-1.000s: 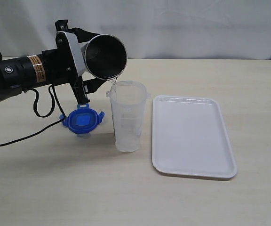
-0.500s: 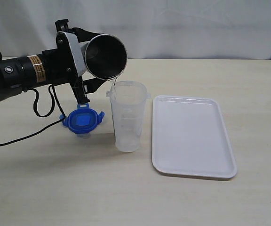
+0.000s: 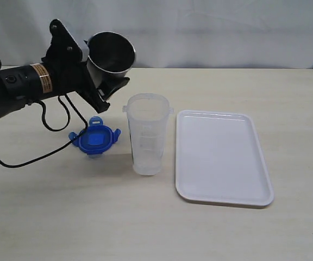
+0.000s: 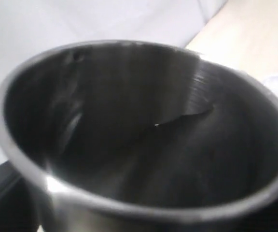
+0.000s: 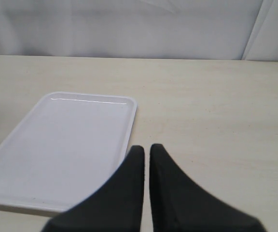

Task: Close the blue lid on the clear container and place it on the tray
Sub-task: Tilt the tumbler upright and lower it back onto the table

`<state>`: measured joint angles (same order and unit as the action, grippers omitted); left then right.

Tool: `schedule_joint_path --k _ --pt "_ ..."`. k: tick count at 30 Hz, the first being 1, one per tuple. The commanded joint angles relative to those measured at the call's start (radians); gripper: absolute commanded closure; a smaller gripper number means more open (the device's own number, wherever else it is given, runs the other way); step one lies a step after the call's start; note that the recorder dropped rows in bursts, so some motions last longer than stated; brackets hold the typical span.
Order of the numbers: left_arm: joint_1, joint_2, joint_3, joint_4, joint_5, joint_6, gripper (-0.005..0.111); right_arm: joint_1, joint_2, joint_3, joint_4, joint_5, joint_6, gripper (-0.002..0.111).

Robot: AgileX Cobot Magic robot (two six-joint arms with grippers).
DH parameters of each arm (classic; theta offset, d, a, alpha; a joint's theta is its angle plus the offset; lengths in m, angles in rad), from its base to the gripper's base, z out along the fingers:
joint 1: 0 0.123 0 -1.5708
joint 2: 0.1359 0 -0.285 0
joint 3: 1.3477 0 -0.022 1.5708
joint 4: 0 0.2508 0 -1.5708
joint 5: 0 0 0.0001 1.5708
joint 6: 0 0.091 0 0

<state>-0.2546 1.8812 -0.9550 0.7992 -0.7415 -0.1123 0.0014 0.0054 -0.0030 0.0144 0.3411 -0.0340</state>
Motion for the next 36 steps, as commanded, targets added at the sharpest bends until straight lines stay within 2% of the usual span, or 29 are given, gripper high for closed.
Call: schedule_joint_path --k 1,9,13,16,25,30,36 --pt "0.025 -0.018 -0.013 -0.217 0.017 -0.033 0.107 0.001 -0.005 0.003 0.004 0.002 0.005 0.104" --pt "0.14 0.017 -0.081 -0.234 0.027 -0.257 0.107 0.001 -0.005 0.003 0.004 0.002 0.005 0.104" --pt "0.185 0.073 -0.136 -0.233 -0.014 -0.331 0.107 0.001 -0.005 0.003 0.004 0.002 0.005 0.104" --pt "0.195 0.132 -0.192 -0.233 -0.043 -0.332 0.107 0.001 -0.005 0.003 0.004 0.002 0.005 0.104" --pt "0.196 0.309 -0.349 -0.234 -0.014 -0.335 0.107 0.001 -0.005 0.003 0.004 0.002 0.005 0.104" --pt "0.196 0.356 -0.354 -0.236 -0.024 -0.353 0.107 0.001 -0.005 0.003 0.004 0.002 0.005 0.104" --pt "0.196 0.385 -0.354 -0.326 -0.08 -0.275 0.107 0.001 -0.005 0.003 0.004 0.002 0.005 0.104"
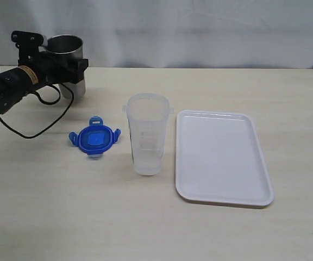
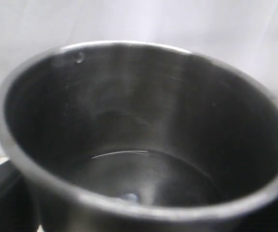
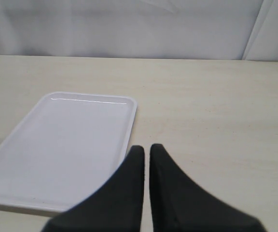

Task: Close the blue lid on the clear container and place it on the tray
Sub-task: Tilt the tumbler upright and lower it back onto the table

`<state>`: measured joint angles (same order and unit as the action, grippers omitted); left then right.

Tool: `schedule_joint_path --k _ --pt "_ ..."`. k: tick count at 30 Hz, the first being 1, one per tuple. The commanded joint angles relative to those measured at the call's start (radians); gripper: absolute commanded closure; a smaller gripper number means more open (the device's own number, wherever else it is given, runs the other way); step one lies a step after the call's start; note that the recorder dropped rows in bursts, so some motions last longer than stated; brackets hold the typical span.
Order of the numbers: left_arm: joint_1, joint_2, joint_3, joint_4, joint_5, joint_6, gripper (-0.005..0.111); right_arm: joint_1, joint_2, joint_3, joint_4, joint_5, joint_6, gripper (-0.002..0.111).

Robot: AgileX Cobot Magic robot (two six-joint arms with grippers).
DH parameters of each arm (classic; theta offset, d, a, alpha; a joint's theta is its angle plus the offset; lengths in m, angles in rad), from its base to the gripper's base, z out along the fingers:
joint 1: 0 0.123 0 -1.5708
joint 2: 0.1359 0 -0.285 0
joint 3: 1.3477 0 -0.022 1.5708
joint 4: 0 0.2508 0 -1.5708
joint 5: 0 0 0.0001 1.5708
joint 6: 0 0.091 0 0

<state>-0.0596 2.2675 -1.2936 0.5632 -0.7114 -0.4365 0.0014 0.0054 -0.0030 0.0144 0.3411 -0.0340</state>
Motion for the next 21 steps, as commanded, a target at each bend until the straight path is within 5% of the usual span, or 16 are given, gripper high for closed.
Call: schedule_joint_path --k 1,21 --pt "0.001 0.007 -0.016 -0.104 -0.115 0.049 0.107 0.001 -0.005 0.003 0.004 0.002 0.005 0.104" --pt "0.001 0.099 -0.016 -0.11 -0.153 0.108 0.107 0.001 -0.005 0.003 0.004 0.002 0.005 0.104"
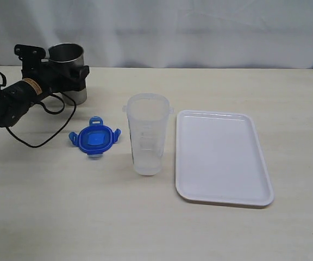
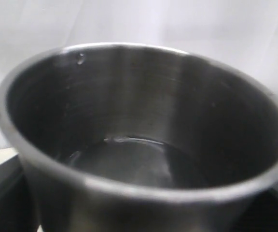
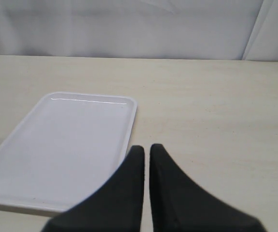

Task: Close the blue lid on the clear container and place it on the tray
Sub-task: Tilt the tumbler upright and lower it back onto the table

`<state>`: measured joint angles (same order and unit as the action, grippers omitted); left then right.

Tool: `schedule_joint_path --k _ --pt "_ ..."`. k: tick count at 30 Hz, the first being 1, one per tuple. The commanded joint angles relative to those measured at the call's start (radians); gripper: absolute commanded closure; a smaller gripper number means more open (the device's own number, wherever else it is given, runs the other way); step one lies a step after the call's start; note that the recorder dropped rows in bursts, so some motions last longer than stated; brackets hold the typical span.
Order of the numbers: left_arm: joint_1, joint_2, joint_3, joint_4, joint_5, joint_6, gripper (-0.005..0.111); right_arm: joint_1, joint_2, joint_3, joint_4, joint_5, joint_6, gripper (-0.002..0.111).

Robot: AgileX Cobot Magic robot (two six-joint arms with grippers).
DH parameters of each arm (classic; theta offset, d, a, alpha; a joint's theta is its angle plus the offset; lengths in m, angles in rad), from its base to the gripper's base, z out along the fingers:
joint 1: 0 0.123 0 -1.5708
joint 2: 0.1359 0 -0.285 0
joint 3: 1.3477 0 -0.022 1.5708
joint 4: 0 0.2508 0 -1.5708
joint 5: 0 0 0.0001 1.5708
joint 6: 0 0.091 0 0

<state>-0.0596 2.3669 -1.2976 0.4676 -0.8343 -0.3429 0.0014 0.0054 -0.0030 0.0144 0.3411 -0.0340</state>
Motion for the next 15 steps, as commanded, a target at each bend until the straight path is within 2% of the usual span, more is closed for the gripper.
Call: schedule_joint_path --k 1,6,13,15 --pt "0.001 -0.001 -0.012 -0.015 -0.028 0.014 0.106 0.001 -0.005 0.003 0.004 0.002 0.005 0.104" --pt "0.001 -0.001 -0.012 -0.015 -0.023 0.014 0.089 0.001 -0.005 0.003 0.004 0.002 0.005 0.104" --pt "0.001 -0.001 -0.012 -0.019 0.012 0.014 0.037 0.001 -0.005 0.003 0.004 0.002 0.005 0.104" --pt "0.001 -0.001 -0.012 -0.028 0.012 0.014 0.028 0.001 -0.005 0.003 0.004 0.002 0.005 0.104"
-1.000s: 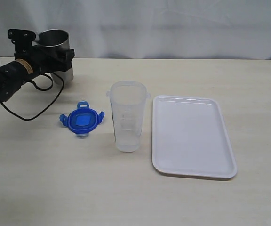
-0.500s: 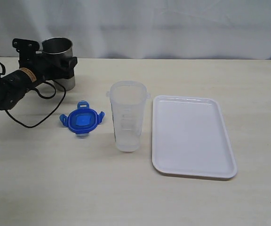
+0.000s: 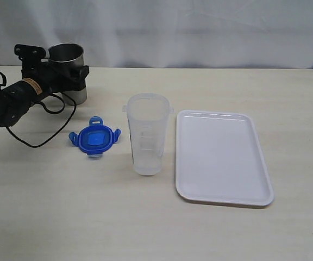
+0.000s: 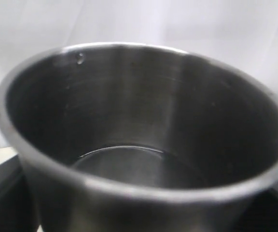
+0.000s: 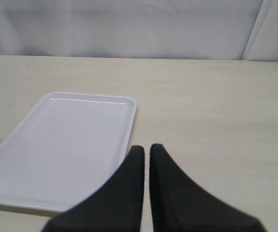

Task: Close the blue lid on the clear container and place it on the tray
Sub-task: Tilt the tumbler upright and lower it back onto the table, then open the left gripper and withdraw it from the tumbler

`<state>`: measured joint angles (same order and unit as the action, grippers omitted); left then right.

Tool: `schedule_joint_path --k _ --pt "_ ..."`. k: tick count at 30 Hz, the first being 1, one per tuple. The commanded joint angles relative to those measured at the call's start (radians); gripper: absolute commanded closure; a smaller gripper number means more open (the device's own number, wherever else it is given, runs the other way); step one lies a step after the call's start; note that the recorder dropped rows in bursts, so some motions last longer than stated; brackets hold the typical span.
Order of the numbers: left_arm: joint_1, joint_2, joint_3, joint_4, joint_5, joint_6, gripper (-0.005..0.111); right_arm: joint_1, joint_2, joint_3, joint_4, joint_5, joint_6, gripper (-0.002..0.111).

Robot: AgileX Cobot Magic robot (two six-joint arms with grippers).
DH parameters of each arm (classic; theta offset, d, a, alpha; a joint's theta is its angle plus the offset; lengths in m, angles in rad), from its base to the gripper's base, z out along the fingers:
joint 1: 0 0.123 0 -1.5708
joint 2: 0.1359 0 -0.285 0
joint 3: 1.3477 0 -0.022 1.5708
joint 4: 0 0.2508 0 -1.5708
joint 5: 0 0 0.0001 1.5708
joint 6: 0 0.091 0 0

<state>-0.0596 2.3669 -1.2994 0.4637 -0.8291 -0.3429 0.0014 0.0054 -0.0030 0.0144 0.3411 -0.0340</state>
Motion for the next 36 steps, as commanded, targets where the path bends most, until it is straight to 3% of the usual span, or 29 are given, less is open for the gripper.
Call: schedule_joint_path --k 1,12,20,30,36 --pt "0.001 -0.001 -0.01 -0.027 0.012 0.014 0.026 0.001 -0.005 0.003 0.004 0.002 0.005 0.104" --pt "0.001 -0.001 -0.01 -0.01 0.04 0.014 0.024 0.001 -0.005 0.003 0.004 0.002 0.005 0.104" --pt "0.005 -0.001 -0.01 -0.011 0.048 0.014 0.002 0.001 -0.005 0.003 0.004 0.002 0.005 0.104" --pt "0.006 -0.002 -0.01 0.031 0.122 0.014 0.002 0.001 -0.005 0.003 0.004 0.002 0.005 0.104" --pt "0.006 -0.012 0.03 0.015 0.082 0.014 0.002 0.001 -0.005 0.003 0.004 0.002 0.005 0.104"
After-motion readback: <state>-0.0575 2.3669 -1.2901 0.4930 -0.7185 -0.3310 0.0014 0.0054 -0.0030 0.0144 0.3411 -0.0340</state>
